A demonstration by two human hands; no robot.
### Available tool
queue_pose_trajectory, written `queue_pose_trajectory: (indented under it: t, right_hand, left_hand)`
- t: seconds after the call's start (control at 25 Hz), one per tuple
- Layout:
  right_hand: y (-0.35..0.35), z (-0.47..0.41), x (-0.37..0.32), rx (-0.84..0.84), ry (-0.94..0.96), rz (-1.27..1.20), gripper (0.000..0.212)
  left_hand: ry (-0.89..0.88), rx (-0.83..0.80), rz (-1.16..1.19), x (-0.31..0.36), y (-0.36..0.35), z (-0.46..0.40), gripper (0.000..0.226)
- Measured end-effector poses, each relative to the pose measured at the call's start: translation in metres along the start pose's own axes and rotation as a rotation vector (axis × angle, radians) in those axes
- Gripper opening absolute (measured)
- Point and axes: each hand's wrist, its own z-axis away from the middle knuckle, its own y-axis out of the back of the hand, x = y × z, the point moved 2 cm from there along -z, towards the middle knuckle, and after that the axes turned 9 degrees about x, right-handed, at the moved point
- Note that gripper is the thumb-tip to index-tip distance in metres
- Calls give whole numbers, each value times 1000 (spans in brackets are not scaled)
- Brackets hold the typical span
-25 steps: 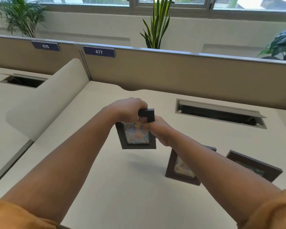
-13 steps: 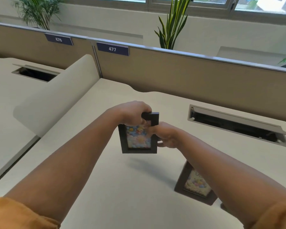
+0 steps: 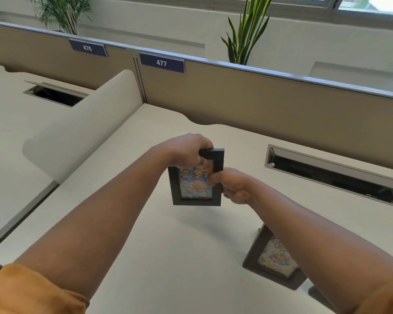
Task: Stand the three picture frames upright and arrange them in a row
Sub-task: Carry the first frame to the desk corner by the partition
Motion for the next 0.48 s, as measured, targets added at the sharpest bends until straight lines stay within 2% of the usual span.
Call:
queue_pose_trajectory:
  t: [0.12, 0.24, 0.28, 0.4, 0.44, 0.48]
  right_hand:
    - [1, -6, -1, 3, 28, -56, 36]
    - [1, -10, -9, 49, 54, -84, 34]
    - [1, -11, -13, 59, 61, -98, 33]
    - [3, -22, -26, 97, 95, -168, 34]
    - [2, -28, -31, 108, 108, -192, 35]
    - [1, -36, -36, 114, 119, -214, 35]
  left_hand:
    - [19, 8, 37, -5, 4, -1, 16]
    - [89, 61, 156, -24, 6, -4, 21]
    - [114, 153, 233, -33, 6, -4, 25]
    - [313, 620, 671, -64, -5, 1, 50]
    - [392, 681, 819, -72, -15, 3, 57]
    - [449, 648, 928, -81, -29, 3, 63]
